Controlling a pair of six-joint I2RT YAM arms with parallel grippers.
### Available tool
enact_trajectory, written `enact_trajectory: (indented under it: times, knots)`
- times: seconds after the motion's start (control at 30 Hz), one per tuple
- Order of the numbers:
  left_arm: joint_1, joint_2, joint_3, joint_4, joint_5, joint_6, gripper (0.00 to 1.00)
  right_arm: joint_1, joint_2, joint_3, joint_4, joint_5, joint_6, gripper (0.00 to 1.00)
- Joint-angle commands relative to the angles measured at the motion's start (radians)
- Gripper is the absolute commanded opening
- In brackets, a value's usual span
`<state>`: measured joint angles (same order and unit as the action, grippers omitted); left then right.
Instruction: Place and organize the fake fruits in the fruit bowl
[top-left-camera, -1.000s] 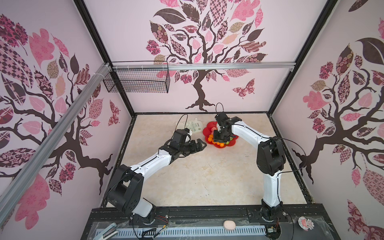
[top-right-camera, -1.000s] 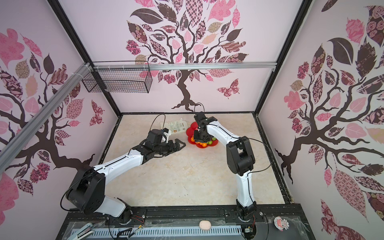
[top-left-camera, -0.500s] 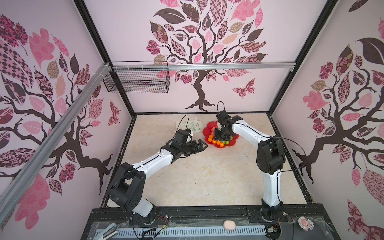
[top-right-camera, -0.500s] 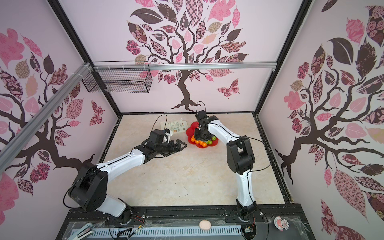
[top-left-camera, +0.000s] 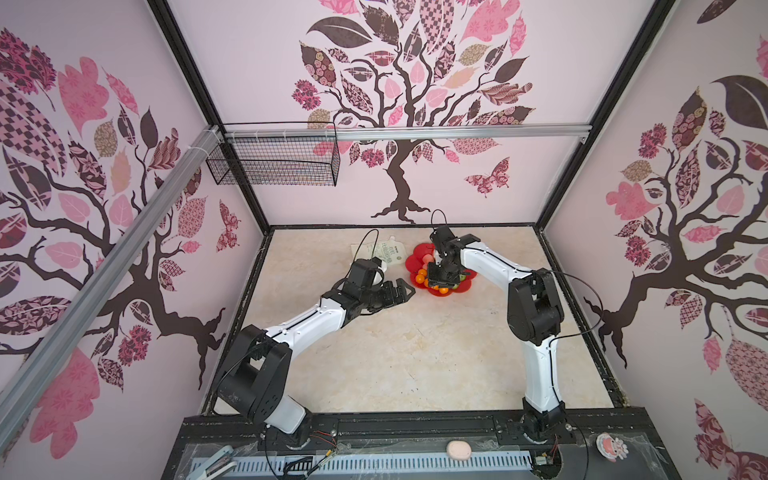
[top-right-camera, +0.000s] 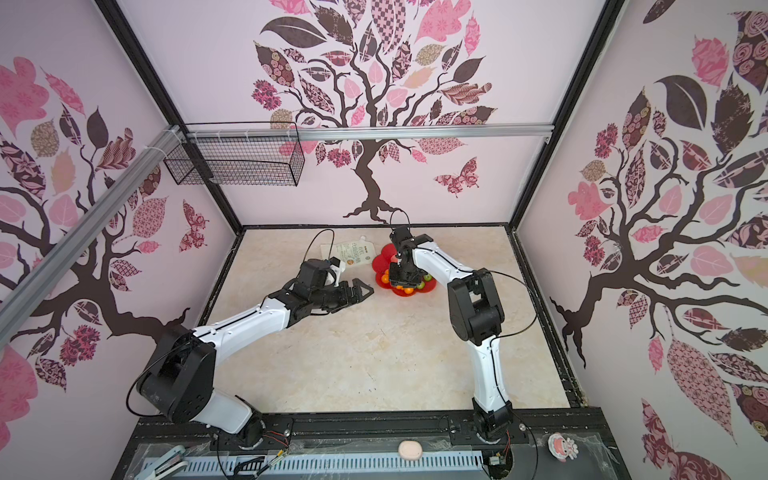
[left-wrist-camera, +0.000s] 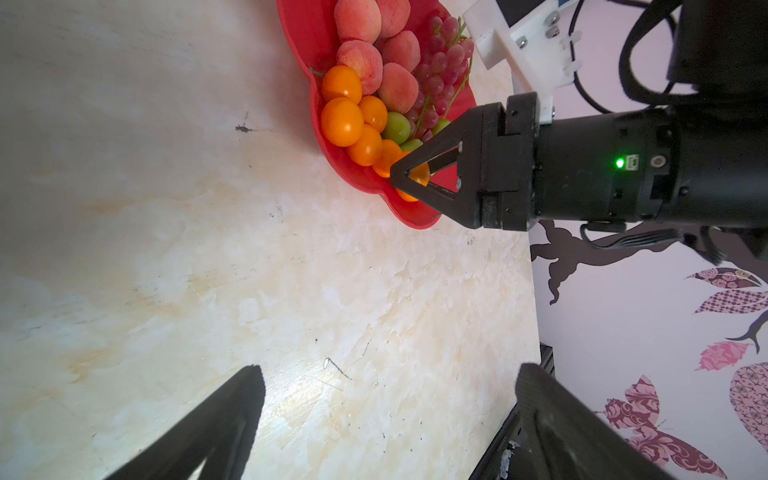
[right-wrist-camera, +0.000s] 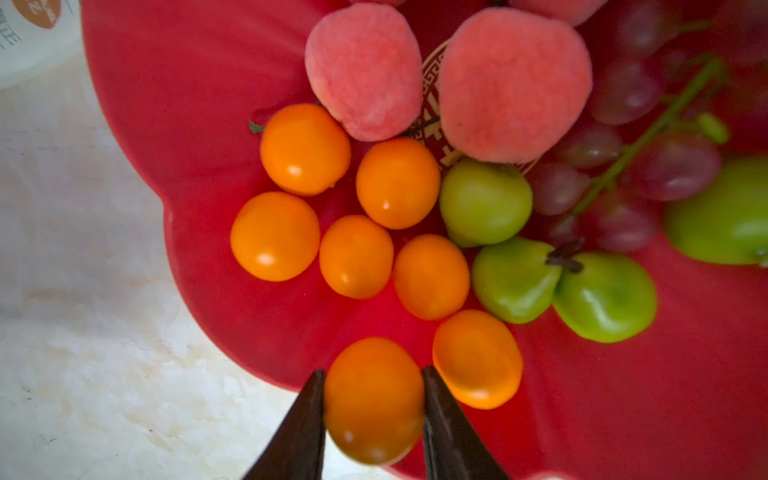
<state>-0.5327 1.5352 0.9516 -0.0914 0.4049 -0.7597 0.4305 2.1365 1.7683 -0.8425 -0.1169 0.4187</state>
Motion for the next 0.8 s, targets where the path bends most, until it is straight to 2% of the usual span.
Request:
enact_trajectory:
  times: [0.0,0.47,0.67,0.77]
  knots:
    - [-0.003,0.000,0.007,0.014,-0.002,0.007,0.98,-0.001,0.046,0.027,-0.038,-0.004,-0.010,0.40]
    - [-0.003,-0.043,0.016,-0.011,-0.020,0.039,0.98,-0.001,-0.040,0.103,-0.078,0.027,-0.020,0.45]
    - [-0.004,-0.165,0.009,-0.074,-0.153,0.139,0.98,-0.001,-0.160,0.070,-0.060,0.082,-0.040,0.51]
    - [-0.003,-0.251,-0.013,-0.091,-0.226,0.186,0.98,-0.001,-0.267,-0.036,0.024,0.105,-0.047,0.55]
